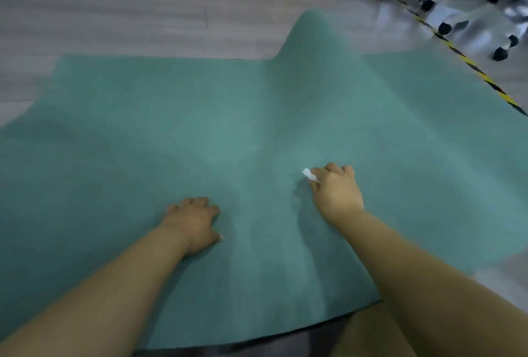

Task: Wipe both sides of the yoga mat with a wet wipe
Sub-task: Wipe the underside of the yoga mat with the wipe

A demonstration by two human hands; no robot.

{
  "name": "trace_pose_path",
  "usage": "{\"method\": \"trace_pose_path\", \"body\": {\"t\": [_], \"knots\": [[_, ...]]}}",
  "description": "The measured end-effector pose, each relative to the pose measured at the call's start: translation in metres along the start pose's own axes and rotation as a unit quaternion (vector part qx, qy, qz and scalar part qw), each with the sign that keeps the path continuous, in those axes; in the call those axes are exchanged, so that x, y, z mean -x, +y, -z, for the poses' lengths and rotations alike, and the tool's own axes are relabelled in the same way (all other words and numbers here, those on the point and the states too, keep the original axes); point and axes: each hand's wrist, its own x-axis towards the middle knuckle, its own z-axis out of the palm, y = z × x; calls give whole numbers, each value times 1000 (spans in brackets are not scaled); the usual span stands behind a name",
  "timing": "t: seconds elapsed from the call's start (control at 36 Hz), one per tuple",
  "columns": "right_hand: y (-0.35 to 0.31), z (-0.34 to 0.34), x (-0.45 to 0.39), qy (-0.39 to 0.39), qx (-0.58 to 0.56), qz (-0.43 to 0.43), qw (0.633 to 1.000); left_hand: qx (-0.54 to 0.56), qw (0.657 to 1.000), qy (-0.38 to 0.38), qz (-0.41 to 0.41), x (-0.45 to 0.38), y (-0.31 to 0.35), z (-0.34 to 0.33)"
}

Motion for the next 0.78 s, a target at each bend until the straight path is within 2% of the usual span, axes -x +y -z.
{"method": "trace_pose_path", "body": {"t": [0.06, 0.14, 0.33, 0.42, 0.5, 0.56, 0.64, 0.78], "knots": [[-8, -9, -18, 19, -42, 28, 999, 12, 1000, -4, 17, -10, -12, 6], [-21, -21, -44, 25, -47, 50, 997, 25, 999, 0, 32, -26, -30, 11], [-15, -41, -109, 36, 54, 47, 997, 47, 999, 7, 25, -61, -53, 5], [-2, -52, -128, 6, 95, 4, 995, 66, 997, -5, 40, -71, -55, -5], [4, -72, -134, -35, 80, -68, 994, 61, 997, -8, 51, -78, -53, -16], [-1, -90, -133, -42, 44, -95, 994, 50, 997, -2, 59, -82, -50, -23], [-21, -118, -125, -11, -64, -130, 989, 44, 997, 11, 68, -85, -46, -30], [-47, -141, -118, -8, -98, -2, 995, 74, 994, 24, 77, -87, -46, -33]]}}
